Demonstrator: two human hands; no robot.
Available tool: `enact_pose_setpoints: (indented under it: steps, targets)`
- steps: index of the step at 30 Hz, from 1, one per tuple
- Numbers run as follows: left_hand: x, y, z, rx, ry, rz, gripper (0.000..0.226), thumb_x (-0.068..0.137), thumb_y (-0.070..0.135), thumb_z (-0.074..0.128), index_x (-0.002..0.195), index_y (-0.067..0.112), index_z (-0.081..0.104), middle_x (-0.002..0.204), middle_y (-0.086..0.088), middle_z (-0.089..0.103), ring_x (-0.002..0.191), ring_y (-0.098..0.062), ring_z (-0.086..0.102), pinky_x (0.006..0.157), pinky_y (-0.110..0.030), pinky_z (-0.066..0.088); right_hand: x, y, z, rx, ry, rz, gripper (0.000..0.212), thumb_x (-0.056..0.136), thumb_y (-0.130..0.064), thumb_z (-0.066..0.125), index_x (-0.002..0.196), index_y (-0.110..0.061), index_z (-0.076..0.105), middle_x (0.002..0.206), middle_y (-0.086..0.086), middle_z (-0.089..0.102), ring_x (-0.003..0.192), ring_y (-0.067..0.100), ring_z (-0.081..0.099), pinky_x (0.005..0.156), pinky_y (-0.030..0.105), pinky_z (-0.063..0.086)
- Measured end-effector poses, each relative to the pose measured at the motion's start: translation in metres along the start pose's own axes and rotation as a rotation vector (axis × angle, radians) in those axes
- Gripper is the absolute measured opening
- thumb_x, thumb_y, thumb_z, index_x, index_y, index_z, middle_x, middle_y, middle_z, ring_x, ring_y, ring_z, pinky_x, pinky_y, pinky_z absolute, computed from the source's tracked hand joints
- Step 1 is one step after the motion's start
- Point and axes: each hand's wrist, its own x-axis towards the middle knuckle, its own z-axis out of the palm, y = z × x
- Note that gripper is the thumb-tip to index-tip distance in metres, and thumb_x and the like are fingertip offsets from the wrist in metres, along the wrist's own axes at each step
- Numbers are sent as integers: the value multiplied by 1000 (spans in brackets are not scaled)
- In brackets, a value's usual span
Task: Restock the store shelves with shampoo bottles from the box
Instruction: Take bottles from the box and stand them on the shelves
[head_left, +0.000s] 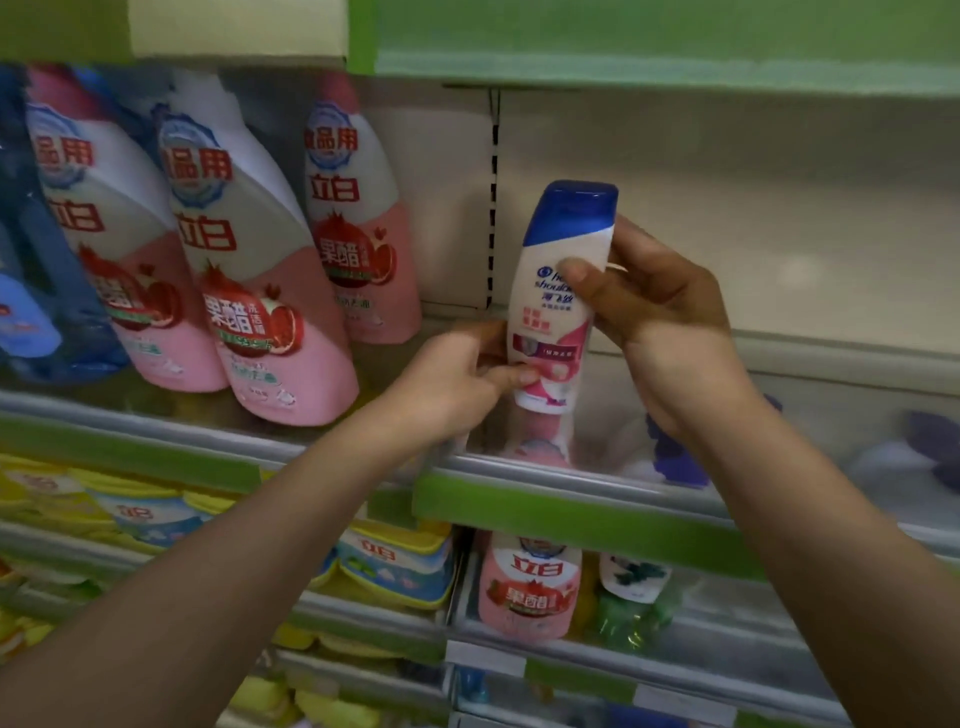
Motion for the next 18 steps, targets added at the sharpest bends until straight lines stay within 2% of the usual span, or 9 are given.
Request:
enact_pose_setpoints:
  steps: [2,5,8,11,14,16,18]
  targets:
    - [11,-6,0,14,15,20,29,87,10,64,114,18,61,106,10,65,93,3,60,84,-4,44,10,7,-2,-5,-10,-3,44,88,-6,65,131,-6,57,114,11,71,104,26,68,89,39,57]
    - [28,-9,-1,15,1,13,25,87,10,64,112,11,62,111,0,69,102,-12,64,91,-24,50,26,15,-4,-22,-10,3,42,89,-11,66,130,-11,58,113,6,71,102,20,69,88,40,58]
    - [45,-10,-2,9,-2,29,20,87,9,63,107,8,63,102,1,69,92,-10,65,82,-17,51,42,22,-7,-32,-19,-8,42,89,-14,66,130,-12,59,113,6,71,103,21,69,86,38,58]
    - [61,-17,-3,31,34,36,20,88,11,63,106,19,64,101,6,68,94,-8,64,81,-16,48,56,29,-9,-32,-35,-24,42,89,-14,67,130,-10,58,114,13,70,104,27,68,85,40,58]
    - [73,-24,-4,-12,31,47,22,89,12,62,108,23,62,102,9,67,95,0,62,76,-10,45,71,33,-9,-80,29,-2,42,87,-16,70,128,-14,60,118,13,66,102,22,68,79,31,60]
    - [81,-28,-6,-22,33,74,25,88,10,61,113,17,62,108,4,68,100,-4,64,82,-14,48,81,36,-8,-111,49,6,42,87,-17,70,128,-15,61,119,13,63,101,20,68,81,31,60]
    - [89,-31,-7,-24,31,83,28,88,8,62,116,10,61,112,-3,68,104,-12,64,90,-23,49,87,37,-8,-118,48,5,43,87,-16,69,129,-14,60,118,14,62,101,20,68,83,31,59]
